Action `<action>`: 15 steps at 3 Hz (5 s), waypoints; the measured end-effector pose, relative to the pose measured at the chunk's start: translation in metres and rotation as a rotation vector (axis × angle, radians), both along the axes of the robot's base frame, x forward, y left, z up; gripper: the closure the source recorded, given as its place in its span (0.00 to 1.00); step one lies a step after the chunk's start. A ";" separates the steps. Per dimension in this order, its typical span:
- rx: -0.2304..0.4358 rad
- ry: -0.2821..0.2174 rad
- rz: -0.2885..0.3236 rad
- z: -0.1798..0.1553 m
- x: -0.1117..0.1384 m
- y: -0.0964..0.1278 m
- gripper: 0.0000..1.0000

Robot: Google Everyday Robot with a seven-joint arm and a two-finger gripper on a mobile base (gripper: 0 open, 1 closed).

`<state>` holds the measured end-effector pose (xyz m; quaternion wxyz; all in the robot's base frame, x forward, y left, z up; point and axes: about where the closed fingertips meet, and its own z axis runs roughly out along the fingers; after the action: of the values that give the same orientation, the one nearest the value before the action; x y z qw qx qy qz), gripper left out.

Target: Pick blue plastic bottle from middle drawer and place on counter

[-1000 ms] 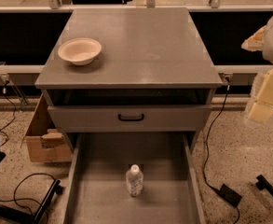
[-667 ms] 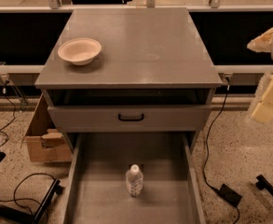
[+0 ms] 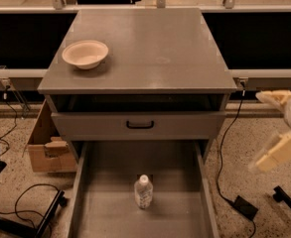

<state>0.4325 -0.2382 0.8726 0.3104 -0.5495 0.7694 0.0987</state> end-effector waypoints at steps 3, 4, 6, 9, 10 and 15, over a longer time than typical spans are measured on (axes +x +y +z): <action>0.407 -0.238 -0.047 -0.075 0.022 0.002 0.00; 0.404 -0.237 -0.048 -0.075 0.022 0.002 0.00; 0.509 -0.144 -0.037 -0.188 0.023 0.053 0.00; 0.655 -0.098 0.022 -0.344 0.061 0.136 0.00; 0.657 -0.106 0.048 -0.370 0.074 0.156 0.00; 0.768 -0.064 0.178 -0.403 0.046 0.275 0.69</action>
Offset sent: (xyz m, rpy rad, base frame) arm 0.0290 -0.0072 -0.1002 0.6081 -0.3560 -0.0937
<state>0.4786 0.0369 0.4693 0.5073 -0.4608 0.6156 0.3890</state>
